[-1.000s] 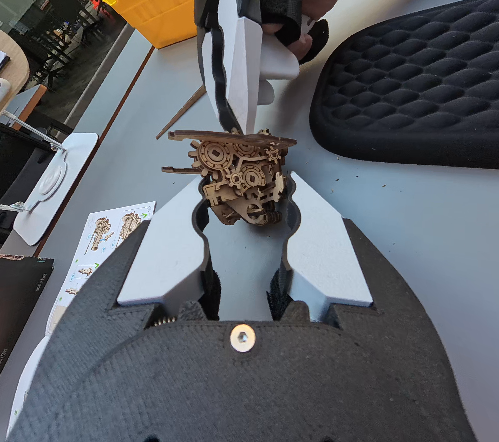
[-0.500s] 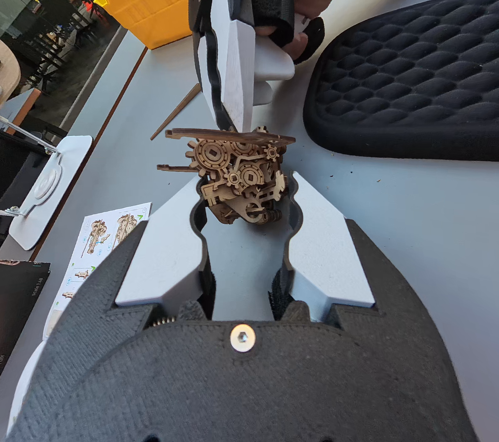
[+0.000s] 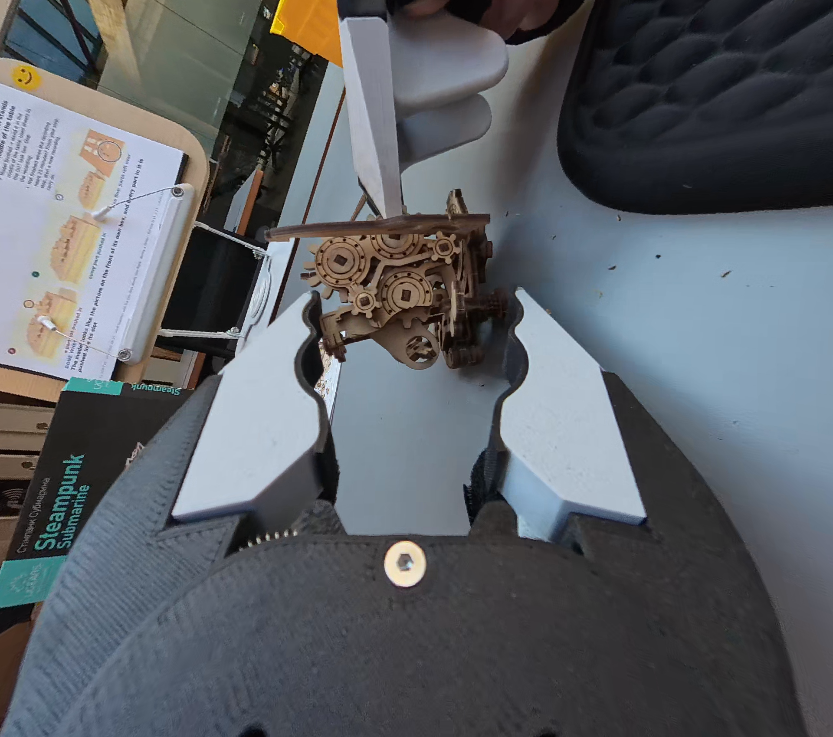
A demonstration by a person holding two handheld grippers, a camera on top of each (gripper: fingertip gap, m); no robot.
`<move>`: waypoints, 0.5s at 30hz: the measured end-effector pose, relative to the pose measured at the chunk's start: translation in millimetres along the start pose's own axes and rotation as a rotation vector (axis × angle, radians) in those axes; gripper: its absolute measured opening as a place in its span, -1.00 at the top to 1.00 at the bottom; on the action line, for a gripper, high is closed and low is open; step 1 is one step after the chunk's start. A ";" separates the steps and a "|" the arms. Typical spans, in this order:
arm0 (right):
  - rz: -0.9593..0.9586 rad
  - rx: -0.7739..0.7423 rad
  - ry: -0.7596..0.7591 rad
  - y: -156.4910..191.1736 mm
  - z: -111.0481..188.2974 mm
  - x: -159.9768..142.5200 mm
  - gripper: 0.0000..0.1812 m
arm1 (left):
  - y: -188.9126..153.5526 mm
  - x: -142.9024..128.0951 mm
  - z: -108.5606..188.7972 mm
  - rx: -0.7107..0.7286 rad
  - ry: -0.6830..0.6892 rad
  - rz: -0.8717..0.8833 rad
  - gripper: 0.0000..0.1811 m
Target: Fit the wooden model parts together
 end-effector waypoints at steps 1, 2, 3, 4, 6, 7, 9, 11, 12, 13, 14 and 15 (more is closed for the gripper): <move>0.001 -0.011 -0.010 -1.1 0.7 0.9 0.89 | 0.4 -0.7 -1.1 0.000 0.002 0.005 0.11; 0.000 -0.014 -0.012 -1.3 1.0 0.9 0.89 | 0.7 -0.6 -1.7 -0.003 0.003 0.009 0.11; 0.001 -0.015 -0.014 -1.6 1.3 0.8 0.89 | 1.0 -0.6 -2.1 -0.005 0.003 0.013 0.11; 0.000 -0.016 -0.019 -1.9 1.7 0.8 0.89 | 1.0 -0.5 -2.2 -0.005 0.000 0.014 0.12; -0.007 -0.008 -0.024 -1.9 1.9 0.1 0.89 | 0.9 -0.1 -2.0 -0.005 -0.002 0.007 0.12; -0.008 -0.006 -0.027 -2.1 2.2 0.1 0.89 | 0.8 0.0 -2.1 -0.009 -0.001 0.008 0.13; -0.006 -0.002 -0.026 -2.2 2.4 -0.4 0.88 | 1.2 -0.1 -2.4 -0.022 -0.003 0.011 0.12; 0.001 0.001 -0.017 -1.8 2.3 -0.6 0.88 | 1.3 -0.1 -2.7 -0.044 -0.006 0.027 0.13; 0.005 0.003 0.000 -1.5 1.8 -1.8 0.88 | 1.6 -0.4 -2.9 -0.054 -0.006 0.039 0.13; 0.012 -0.005 0.018 -2.2 1.1 -3.7 0.86 | 1.7 -0.6 -3.1 -0.062 -0.005 0.046 0.13; 0.019 -0.009 0.023 -2.4 0.6 -3.9 0.85 | 1.9 -1.0 -3.1 -0.067 -0.006 0.047 0.13; 0.025 -0.009 0.019 -1.9 0.1 -3.2 0.86 | 2.1 -1.4 -3.1 -0.070 -0.007 0.048 0.13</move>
Point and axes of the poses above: each gripper's, where its closed fingertips meet, z back along the fingers, x out of its top, y = z × x across the jaws, the point moved 4 cm from there along z, back along the fingers, and after that the axes turned 5 degrees about z, right-handed, at the moved point
